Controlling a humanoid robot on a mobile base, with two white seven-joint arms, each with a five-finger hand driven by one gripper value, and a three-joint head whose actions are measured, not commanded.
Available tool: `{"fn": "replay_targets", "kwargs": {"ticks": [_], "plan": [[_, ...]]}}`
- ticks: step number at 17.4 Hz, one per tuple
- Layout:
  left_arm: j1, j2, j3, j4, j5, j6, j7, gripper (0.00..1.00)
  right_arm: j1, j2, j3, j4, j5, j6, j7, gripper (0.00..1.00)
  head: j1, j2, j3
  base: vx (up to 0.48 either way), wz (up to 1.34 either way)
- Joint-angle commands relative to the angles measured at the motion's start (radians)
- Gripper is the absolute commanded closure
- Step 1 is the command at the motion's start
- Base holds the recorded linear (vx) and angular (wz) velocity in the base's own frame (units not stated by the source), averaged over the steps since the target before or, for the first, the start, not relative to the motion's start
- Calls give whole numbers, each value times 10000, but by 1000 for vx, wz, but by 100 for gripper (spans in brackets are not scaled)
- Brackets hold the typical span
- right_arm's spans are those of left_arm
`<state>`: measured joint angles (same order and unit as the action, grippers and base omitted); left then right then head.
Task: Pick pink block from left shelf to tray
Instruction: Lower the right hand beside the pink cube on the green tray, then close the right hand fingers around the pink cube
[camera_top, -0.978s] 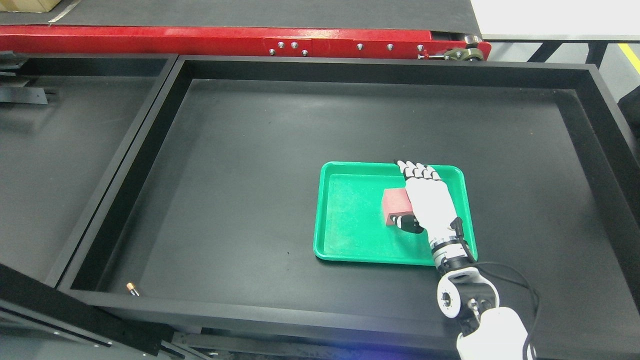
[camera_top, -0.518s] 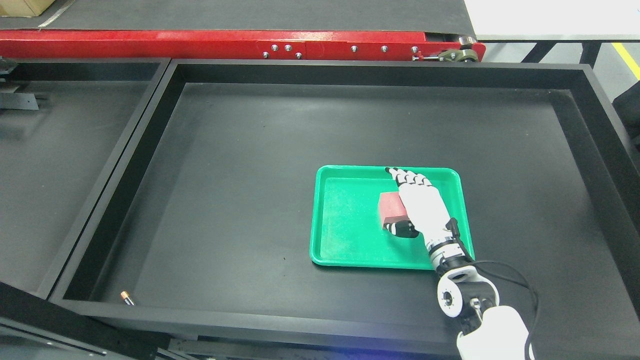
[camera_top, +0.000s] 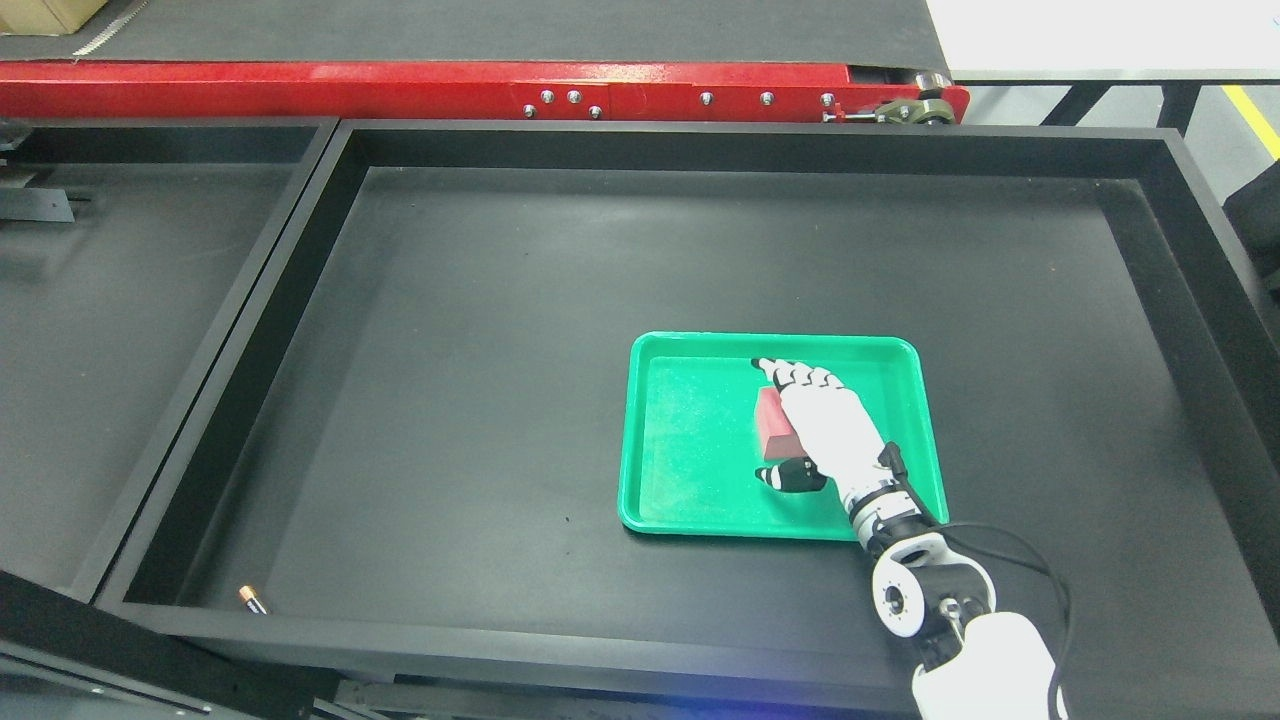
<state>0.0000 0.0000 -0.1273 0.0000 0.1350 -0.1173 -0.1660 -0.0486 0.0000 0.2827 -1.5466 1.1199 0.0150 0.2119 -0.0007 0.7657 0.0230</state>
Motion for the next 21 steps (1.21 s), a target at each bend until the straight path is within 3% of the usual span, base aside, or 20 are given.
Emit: {"fn": "replay_targets", "kwargs": {"ticks": [1, 21], "plan": [[199, 175, 0, -175, 0, -8, 4, 0, 10, -175, 41, 233, -32, -12, 305, 1, 0, 0, 0, 0, 0], [199, 175, 0, -175, 0, -8, 4, 0, -158, -175, -204, 279, 29, 3, -463, 2, 0, 0, 0, 0, 0]]}}
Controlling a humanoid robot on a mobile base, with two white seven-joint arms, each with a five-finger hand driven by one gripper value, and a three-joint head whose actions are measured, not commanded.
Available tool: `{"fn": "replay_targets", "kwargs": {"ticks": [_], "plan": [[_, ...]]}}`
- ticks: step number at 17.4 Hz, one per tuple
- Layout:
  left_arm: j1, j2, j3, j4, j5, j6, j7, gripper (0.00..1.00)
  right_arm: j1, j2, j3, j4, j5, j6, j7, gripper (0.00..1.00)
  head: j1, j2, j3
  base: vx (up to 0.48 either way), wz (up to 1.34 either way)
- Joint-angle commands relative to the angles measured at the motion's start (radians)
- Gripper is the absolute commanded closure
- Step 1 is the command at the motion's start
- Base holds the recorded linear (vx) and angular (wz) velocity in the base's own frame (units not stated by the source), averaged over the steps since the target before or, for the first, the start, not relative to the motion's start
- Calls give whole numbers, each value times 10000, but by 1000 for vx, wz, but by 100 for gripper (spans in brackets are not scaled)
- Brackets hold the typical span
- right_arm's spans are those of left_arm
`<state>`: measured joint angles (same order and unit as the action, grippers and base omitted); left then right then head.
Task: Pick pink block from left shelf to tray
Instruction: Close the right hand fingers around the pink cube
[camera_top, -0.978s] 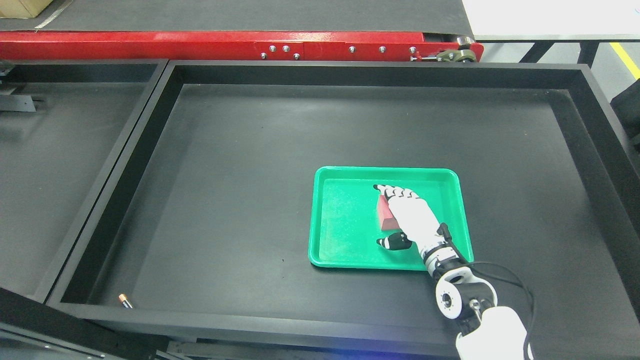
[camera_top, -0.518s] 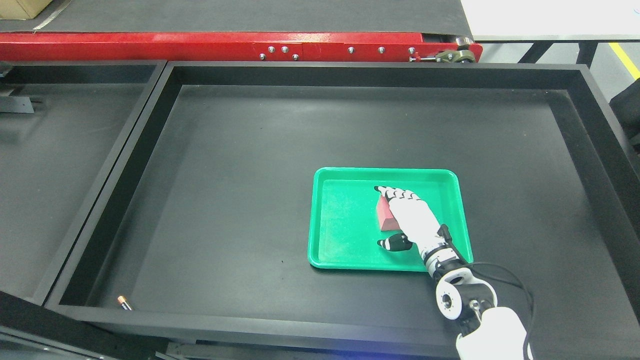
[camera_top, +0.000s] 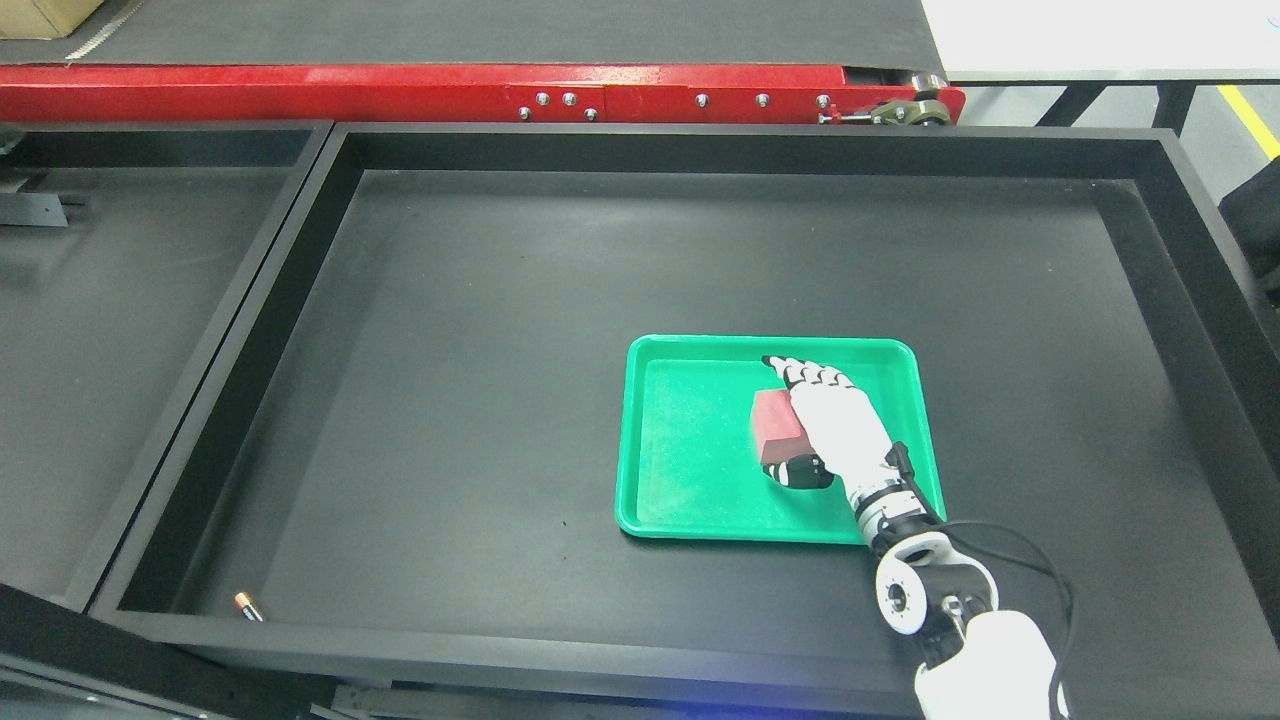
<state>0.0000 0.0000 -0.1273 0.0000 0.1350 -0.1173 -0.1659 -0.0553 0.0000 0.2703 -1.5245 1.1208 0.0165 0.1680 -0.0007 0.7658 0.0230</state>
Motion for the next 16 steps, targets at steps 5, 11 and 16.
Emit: {"fn": "replay_targets", "kwargs": {"ticks": [5, 11, 16], "plan": [[199, 175, 0, -175, 0, -8, 3, 0, -306, -175, -19, 472, 36, -27, 7, 2, 0, 0, 0, 0, 0], [199, 175, 0, -175, 0, -8, 3, 0, -306, -175, 103, 734, 82, -27, 99, 2, 0, 0, 0, 0, 0], [199, 175, 0, -175, 0, -8, 3, 0, -306, -175, 211, 902, 82, -42, 145, 2, 0, 0, 0, 0, 0]]}}
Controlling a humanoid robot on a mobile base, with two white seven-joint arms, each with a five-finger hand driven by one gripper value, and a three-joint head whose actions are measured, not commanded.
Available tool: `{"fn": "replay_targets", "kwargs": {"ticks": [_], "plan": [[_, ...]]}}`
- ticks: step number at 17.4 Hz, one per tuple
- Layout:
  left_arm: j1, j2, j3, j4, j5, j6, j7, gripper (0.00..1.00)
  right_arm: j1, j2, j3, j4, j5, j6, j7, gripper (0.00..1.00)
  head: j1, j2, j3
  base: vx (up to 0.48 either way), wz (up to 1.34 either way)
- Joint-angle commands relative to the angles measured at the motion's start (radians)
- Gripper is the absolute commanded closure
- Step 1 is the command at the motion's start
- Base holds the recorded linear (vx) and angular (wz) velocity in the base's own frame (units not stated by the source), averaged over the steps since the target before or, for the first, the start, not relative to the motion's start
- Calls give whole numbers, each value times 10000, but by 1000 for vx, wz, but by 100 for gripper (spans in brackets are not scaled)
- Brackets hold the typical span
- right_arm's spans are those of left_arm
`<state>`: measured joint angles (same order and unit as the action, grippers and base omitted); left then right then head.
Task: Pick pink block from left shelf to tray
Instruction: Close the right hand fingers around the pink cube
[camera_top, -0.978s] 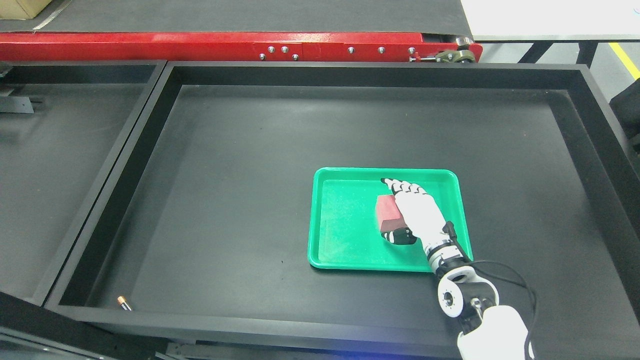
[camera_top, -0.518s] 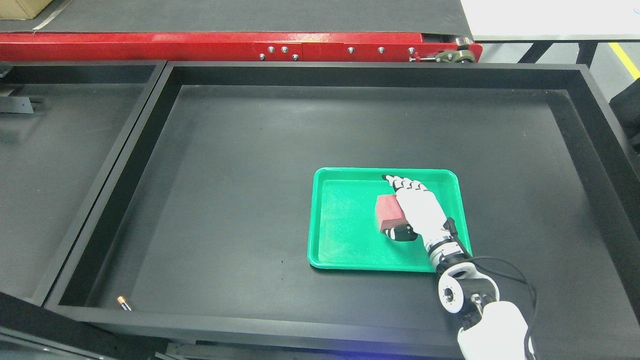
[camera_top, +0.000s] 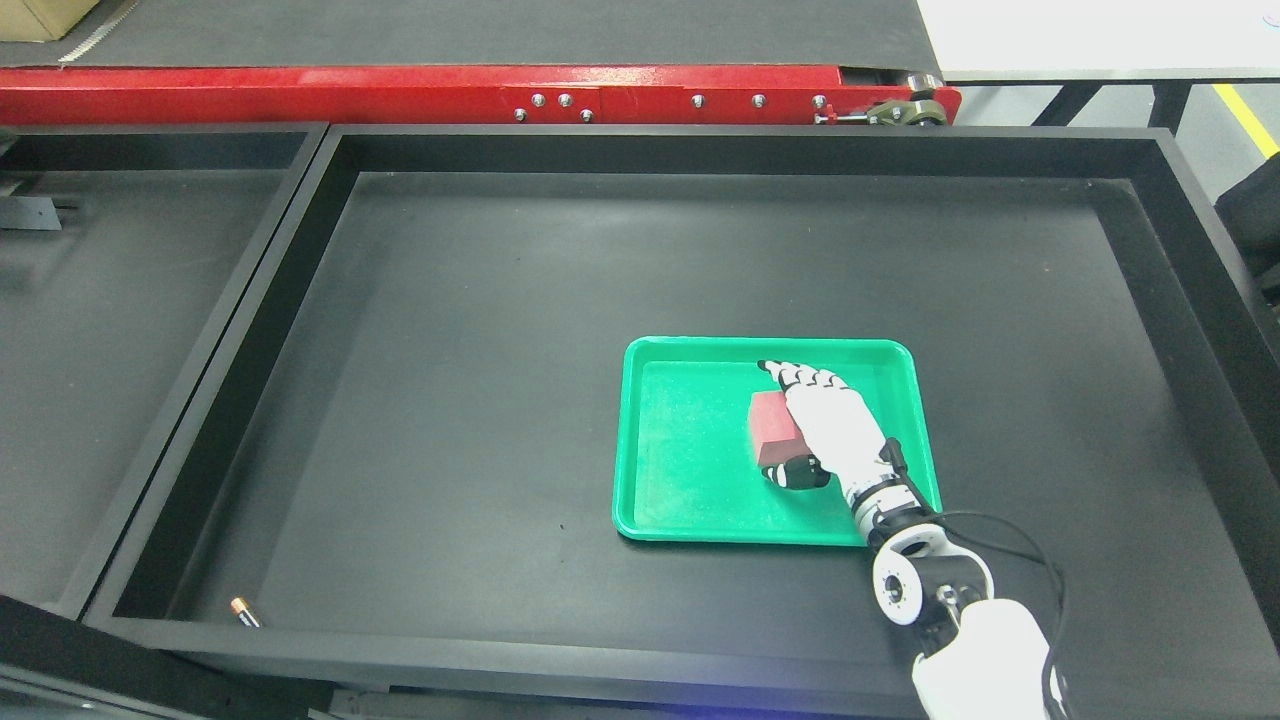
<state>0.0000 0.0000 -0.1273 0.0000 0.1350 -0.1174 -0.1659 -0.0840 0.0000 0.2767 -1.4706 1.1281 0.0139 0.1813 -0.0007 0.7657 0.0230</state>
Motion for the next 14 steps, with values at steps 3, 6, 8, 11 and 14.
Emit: {"fn": "replay_targets", "kwargs": {"ticks": [3, 6, 8, 11, 14], "plan": [[199, 175, 0, -175, 0, -8, 3, 0, -19, -175, 194, 455, 9, -16, 13, 4, 0, 0, 0, 7, -1], [199, 175, 0, -175, 0, -8, 3, 0, -19, -175, 179, 486, 9, -77, 13, 12, 0, 0, 0, 0, 0], [199, 175, 0, -175, 0, -8, 3, 0, -19, -175, 179, 486, -6, -261, -3, 26, 0, 0, 0, 0, 0], [199, 175, 0, -175, 0, -8, 3, 0, -19, -175, 163, 486, -21, -307, -18, 38, 0, 0, 0, 0, 0], [199, 175, 0, -175, 0, -8, 3, 0, -4, -175, 148, 486, -21, -323, -48, 48, 0, 0, 0, 0, 0]]}}
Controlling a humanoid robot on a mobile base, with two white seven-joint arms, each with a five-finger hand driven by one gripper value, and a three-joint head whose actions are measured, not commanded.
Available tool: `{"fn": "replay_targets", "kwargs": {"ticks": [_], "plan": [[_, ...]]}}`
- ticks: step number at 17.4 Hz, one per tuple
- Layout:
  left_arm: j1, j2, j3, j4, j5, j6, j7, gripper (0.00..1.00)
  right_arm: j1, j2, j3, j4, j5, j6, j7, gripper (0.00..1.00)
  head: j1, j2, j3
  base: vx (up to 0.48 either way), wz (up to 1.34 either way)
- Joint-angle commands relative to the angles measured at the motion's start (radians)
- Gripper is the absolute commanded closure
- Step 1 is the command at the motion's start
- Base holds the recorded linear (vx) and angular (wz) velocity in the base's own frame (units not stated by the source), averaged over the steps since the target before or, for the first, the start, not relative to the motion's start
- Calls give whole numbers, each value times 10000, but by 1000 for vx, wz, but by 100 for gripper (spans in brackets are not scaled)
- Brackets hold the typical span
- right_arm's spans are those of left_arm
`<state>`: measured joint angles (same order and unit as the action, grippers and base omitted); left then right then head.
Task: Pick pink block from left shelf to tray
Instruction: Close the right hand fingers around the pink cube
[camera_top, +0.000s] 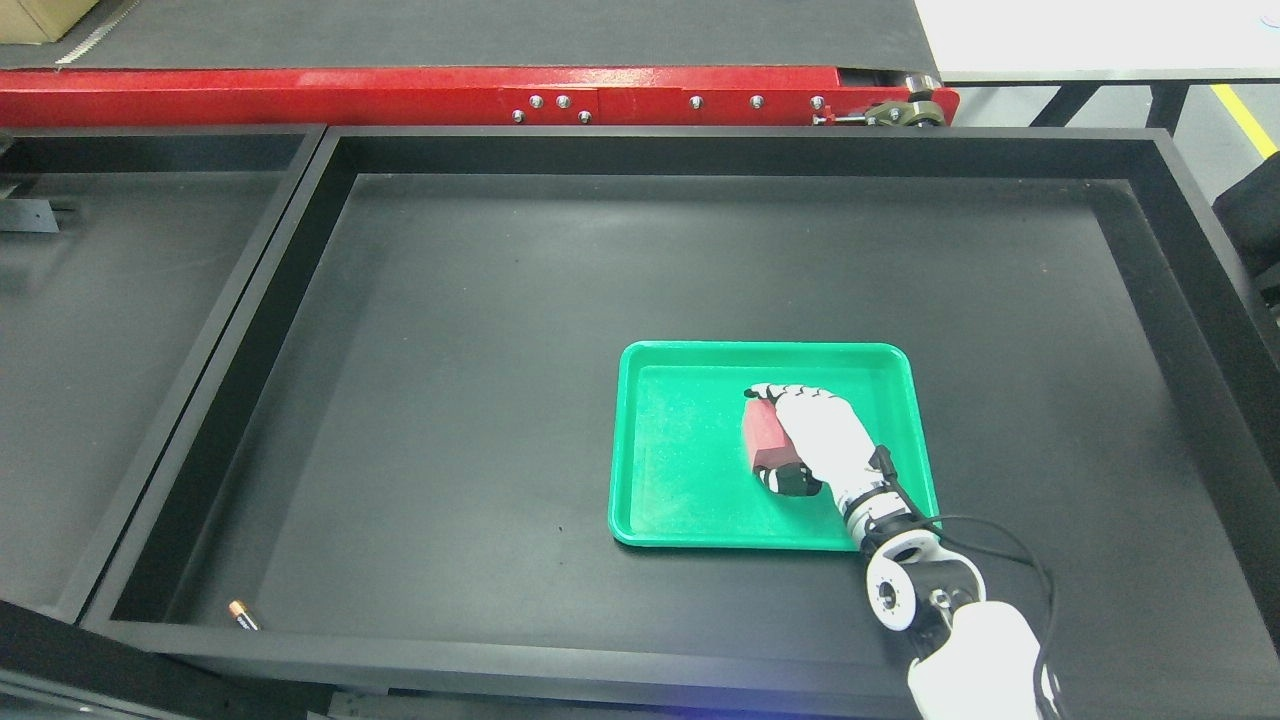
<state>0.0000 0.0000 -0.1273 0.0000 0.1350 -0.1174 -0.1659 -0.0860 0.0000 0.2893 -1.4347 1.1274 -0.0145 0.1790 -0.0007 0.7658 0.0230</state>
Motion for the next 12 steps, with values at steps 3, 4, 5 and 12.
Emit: {"fn": "replay_targets", "kwargs": {"ticks": [3, 4, 5, 12], "plan": [[199, 175, 0, -175, 0, -8, 2, 0, 17, -175, -39, 127, -14, -192, -87, 60, 0, 0, 0, 0, 0], [199, 175, 0, -175, 0, -8, 2, 0, 17, -175, -55, 127, -14, -238, -102, 64, 0, 0, 0, 0, 0], [199, 175, 0, -175, 0, -8, 2, 0, 17, -175, -70, 127, -14, -254, -118, 69, 0, 0, 0, 0, 0], [199, 175, 0, -175, 0, -8, 2, 0, 17, -175, -300, 111, -121, -423, -1127, 97, 0, 0, 0, 0, 0]]}}
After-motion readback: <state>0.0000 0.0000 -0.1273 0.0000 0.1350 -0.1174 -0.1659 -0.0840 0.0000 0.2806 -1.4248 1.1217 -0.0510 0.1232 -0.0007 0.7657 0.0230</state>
